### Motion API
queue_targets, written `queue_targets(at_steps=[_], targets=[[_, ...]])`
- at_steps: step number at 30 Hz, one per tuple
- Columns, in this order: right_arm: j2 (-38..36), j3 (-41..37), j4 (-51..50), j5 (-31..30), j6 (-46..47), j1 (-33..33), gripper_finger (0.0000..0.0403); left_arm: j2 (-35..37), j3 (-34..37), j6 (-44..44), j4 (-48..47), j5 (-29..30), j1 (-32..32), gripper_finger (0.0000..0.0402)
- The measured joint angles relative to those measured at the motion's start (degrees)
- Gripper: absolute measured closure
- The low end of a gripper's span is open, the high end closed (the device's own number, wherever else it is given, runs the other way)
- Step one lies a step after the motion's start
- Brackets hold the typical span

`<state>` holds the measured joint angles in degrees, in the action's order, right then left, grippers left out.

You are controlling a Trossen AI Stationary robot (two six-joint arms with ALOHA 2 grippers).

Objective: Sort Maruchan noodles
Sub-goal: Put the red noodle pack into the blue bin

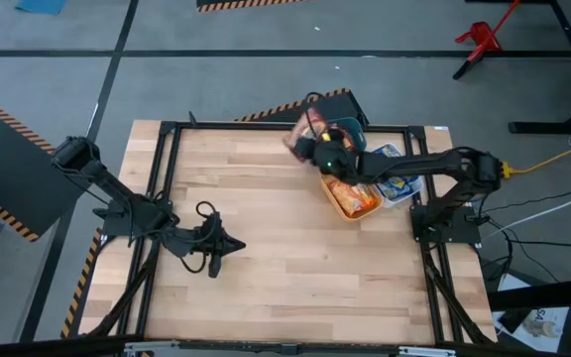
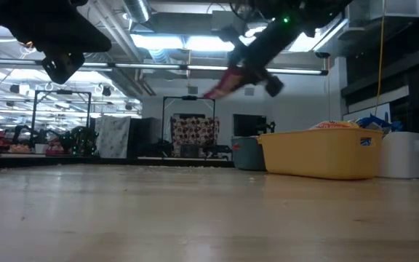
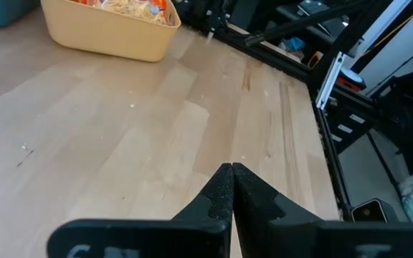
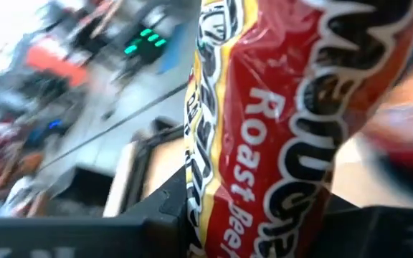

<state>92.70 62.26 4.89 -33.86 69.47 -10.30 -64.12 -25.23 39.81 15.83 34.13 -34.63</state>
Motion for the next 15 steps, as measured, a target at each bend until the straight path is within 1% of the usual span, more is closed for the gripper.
queue_targets(at_steps=[3, 6, 8, 11, 15], targets=[[-0.85, 0.02, -7.55, -2.39, 5.92, -1.42, 0.0288, 0.00, 0.00, 0.00, -0.03, 0.00, 0.00, 0.0401], [-0.71, -0.10, -13.56, -2.81, 14.78, -3.33, 0.0288, 0.00, 0.00, 0.00, -0.27, 0.36, 0.00, 0.0401], [-0.21, -0.08, -14.24, -3.08, 18.35, -4.51, 0.0288, 0.00, 0.00, -0.02, -0.41, 0.99, 0.00, 0.0401], [0.20, -0.11, -15.83, -2.41, 21.69, -6.39, 0.0288, 0.00, 0.00, -0.33, -0.40, 1.33, 0.00, 0.0401], [0.16, -0.07, -16.44, -3.17, 25.22, -7.98, 0.0288, -0.02, 0.00, -0.40, -0.39, 1.33, 0.00, 0.0401]])
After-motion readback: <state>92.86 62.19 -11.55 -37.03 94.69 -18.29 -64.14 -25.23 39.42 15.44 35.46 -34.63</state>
